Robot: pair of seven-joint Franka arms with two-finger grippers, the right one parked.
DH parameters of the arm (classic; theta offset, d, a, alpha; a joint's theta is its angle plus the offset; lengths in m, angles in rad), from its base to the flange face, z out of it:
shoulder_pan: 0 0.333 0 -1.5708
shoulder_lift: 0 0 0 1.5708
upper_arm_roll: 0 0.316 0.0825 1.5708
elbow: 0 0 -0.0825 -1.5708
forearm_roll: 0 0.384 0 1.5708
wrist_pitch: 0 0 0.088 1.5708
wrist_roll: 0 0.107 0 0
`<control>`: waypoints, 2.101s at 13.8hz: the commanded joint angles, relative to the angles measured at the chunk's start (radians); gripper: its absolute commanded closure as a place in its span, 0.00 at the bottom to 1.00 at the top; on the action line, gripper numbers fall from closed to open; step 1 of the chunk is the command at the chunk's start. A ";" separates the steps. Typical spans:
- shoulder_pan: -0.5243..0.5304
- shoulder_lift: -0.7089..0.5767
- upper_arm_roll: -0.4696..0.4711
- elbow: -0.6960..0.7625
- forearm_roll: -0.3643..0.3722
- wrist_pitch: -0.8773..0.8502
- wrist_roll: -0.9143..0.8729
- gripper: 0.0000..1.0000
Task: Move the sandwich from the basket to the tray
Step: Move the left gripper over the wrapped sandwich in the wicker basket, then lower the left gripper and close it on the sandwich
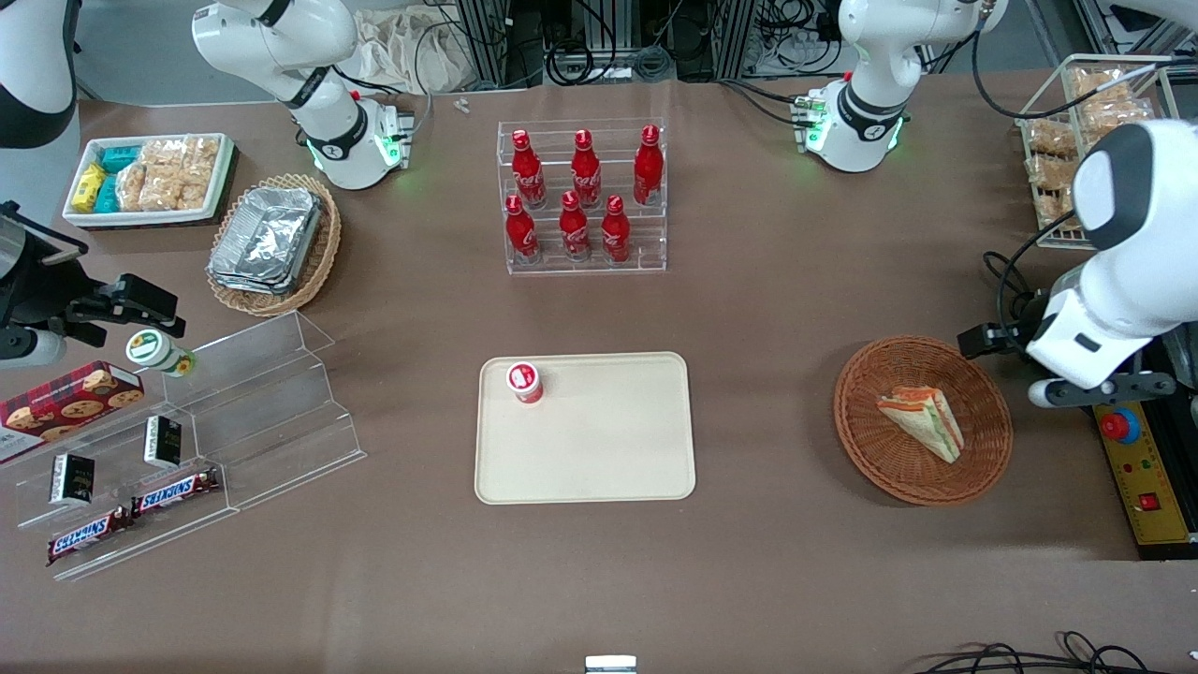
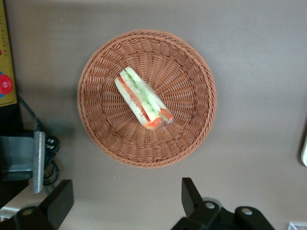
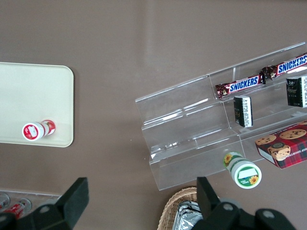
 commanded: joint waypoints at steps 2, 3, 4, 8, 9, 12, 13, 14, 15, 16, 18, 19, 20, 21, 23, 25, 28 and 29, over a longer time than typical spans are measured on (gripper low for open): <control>0.007 0.021 -0.001 -0.045 0.001 0.050 -0.136 0.01; 0.013 0.027 -0.001 -0.047 -0.002 0.060 -0.140 0.01; 0.026 0.029 -0.001 -0.059 -0.003 0.074 -0.141 0.01; 0.059 0.027 -0.001 -0.179 -0.006 0.249 -0.181 0.01; 0.059 0.035 -0.001 -0.202 -0.006 0.292 -0.242 0.01; 0.059 0.073 -0.003 -0.233 -0.005 0.366 -0.331 0.01; 0.059 0.102 -0.003 -0.228 -0.005 0.379 -0.374 0.01; 0.061 0.124 -0.003 -0.230 -0.005 0.405 -0.405 0.01; 0.064 0.133 -0.005 -0.231 -0.006 0.419 -0.411 0.01; 0.070 0.145 -0.005 -0.225 -0.017 0.422 -0.414 0.01; 0.069 0.164 -0.005 -0.222 -0.087 0.480 -0.430 0.01; 0.069 0.167 -0.005 -0.222 -0.089 0.491 -0.456 0.01; 0.069 0.167 -0.005 -0.222 -0.089 0.493 -0.465 0.01; 0.069 0.170 -0.005 -0.223 -0.089 0.496 -0.465 0.01; 0.070 0.184 -0.005 -0.226 -0.088 0.510 -0.465 0.01; 0.072 0.187 -0.005 -0.230 -0.088 0.511 -0.465 0.01; 0.087 0.234 -0.005 -0.234 -0.088 0.551 -0.465 0.01; 0.087 0.238 -0.005 -0.234 -0.088 0.551 -0.465 0.03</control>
